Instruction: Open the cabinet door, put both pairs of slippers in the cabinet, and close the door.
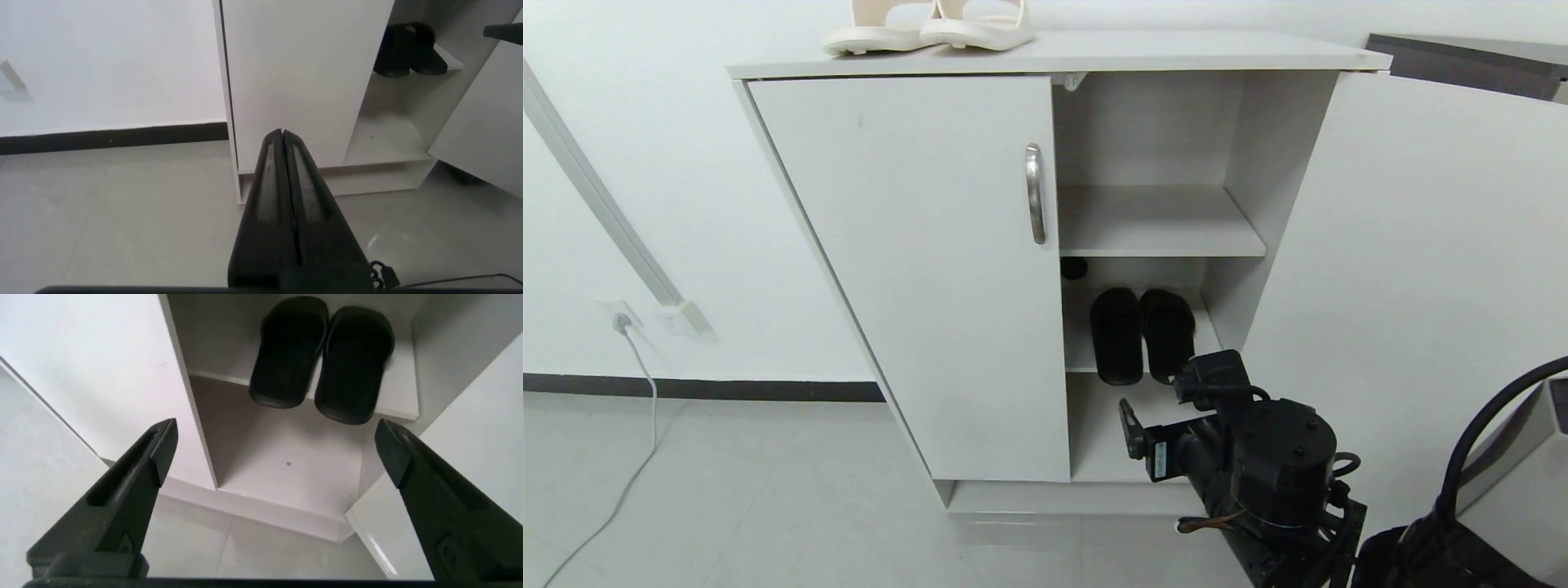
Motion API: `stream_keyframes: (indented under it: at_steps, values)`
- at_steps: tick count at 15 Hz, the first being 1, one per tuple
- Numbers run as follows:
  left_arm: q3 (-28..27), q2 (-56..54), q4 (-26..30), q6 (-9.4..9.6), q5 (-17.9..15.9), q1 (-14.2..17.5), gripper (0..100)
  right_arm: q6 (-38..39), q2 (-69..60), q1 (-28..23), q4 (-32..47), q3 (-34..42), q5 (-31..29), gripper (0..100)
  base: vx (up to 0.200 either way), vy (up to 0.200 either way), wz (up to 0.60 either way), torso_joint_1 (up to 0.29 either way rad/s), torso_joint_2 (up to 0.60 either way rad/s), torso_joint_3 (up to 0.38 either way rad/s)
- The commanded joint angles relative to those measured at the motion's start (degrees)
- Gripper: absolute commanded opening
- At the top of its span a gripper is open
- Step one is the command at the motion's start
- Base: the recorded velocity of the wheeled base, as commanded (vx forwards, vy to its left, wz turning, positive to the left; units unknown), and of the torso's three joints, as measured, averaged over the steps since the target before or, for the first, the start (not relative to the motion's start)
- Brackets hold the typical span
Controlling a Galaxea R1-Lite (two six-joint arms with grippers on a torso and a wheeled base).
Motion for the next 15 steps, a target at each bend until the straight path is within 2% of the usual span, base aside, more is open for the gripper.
stream_keyframes:
  at_steps: [1,6,15]
  values:
    - [-0.06,0.00,0.00,-0.01,-0.02,0.00,0,0.02,0.14,0.02,-0.08,0.25,-0.01,100,0.000,0.000,0.00,0.000,0.00,0.000]
    - [-0.06,0.09,0.00,-0.01,-0.02,0.00,0,0.02,0.14,0.02,-0.08,0.43,-0.01,100,0.000,0.000,0.00,0.000,0.00,0.000]
    - [0.02,0.00,0.00,-0.01,-0.02,0.00,0,-0.07,0.23,0.02,-0.17,1.04,-0.01,100,0.000,0.200,0.00,0.006,0.00,0.006]
